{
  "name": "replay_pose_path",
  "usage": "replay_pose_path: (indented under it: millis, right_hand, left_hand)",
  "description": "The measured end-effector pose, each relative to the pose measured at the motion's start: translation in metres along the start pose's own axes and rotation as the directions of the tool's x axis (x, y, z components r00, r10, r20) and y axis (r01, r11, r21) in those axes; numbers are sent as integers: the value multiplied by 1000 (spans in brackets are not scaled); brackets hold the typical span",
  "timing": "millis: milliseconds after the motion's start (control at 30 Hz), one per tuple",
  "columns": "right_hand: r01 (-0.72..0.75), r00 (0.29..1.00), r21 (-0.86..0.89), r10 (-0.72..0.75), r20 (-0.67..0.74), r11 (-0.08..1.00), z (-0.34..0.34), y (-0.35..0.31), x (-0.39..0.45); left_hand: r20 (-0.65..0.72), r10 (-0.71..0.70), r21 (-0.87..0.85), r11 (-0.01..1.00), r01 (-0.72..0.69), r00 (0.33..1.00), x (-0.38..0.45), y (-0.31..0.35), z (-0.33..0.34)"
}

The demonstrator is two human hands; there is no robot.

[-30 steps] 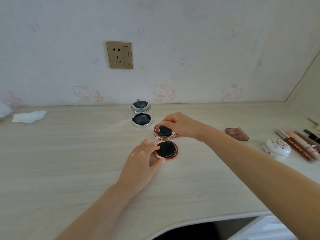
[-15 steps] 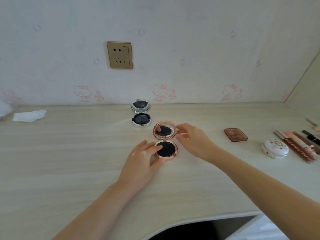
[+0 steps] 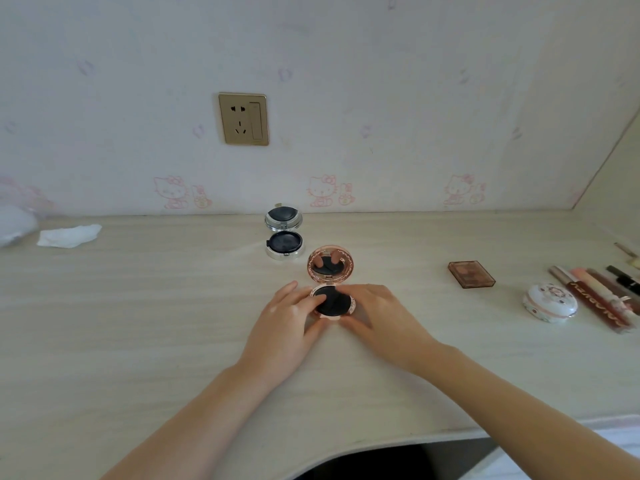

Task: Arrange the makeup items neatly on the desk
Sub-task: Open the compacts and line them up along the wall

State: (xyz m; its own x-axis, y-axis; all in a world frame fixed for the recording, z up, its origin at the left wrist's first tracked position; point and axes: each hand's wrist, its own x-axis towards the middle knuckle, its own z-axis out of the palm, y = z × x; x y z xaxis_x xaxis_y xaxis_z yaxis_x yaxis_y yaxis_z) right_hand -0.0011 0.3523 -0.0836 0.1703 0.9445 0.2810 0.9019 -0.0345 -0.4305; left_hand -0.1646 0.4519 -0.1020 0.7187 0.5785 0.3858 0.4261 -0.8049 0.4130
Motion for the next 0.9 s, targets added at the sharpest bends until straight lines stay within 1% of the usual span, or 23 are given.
replay_pose_path:
  millis: [133, 233, 333, 500, 567, 700, 900]
  right_hand:
    - [34, 999, -18, -34, -13, 999, 0, 7, 2]
    - [23, 999, -10, -23, -33, 1000, -4, 14, 13]
    - [4, 999, -20, -5, -42, 1000, -7, 24, 29]
    - [2, 1000, -25, -2, -20, 1000, -6, 40, 57]
    - [6, 1000, -23, -7, -15, 1000, -4, 45, 68]
    - [8, 1000, -27, -8, -10, 1000, 0, 54, 87]
    - [-15, 1000, -10, 15, -14, 1000, 6, 62, 106]
  left_hand:
    - [-10, 24, 2, 1000, -24, 1000, 8, 1, 2]
    - [-31, 37, 4, 999, -37, 999, 24, 2, 4]
    - [-33, 7, -24, 1000, -7, 999, 44, 0, 6]
    - [-27, -24, 21, 999, 25, 999, 72, -6, 12]
    - [-31, -18, 74, 997, 21, 999, 81, -10, 13]
    - [-42, 35, 239, 971, -24, 999, 95, -16, 16]
    - [-106, 100, 405, 913, -49, 989, 106, -17, 19]
